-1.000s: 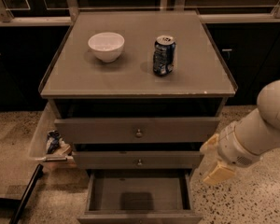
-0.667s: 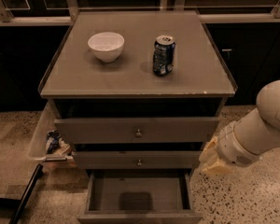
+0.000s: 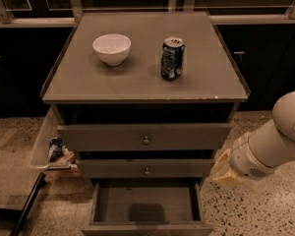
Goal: Close bottom drawer
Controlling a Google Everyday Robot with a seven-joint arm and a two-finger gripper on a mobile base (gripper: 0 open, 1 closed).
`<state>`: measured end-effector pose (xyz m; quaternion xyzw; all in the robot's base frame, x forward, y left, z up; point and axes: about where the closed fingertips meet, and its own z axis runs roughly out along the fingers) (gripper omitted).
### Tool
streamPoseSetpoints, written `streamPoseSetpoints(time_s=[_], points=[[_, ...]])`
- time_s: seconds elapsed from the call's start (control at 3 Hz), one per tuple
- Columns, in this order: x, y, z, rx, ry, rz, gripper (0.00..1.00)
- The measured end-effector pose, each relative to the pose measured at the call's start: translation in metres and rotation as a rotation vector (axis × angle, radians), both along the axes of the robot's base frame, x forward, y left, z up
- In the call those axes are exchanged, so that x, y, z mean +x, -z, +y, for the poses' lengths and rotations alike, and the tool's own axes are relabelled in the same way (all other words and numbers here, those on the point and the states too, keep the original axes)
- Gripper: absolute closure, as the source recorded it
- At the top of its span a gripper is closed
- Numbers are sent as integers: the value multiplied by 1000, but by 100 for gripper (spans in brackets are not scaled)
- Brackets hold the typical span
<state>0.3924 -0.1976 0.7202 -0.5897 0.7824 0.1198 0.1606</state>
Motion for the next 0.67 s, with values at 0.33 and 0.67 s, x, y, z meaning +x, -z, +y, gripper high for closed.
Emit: streamPoseSetpoints(time_s=[0.33,0.67], points=[[-2,55,0,55,66,53,100],[3,119,3,113,105,47,100]])
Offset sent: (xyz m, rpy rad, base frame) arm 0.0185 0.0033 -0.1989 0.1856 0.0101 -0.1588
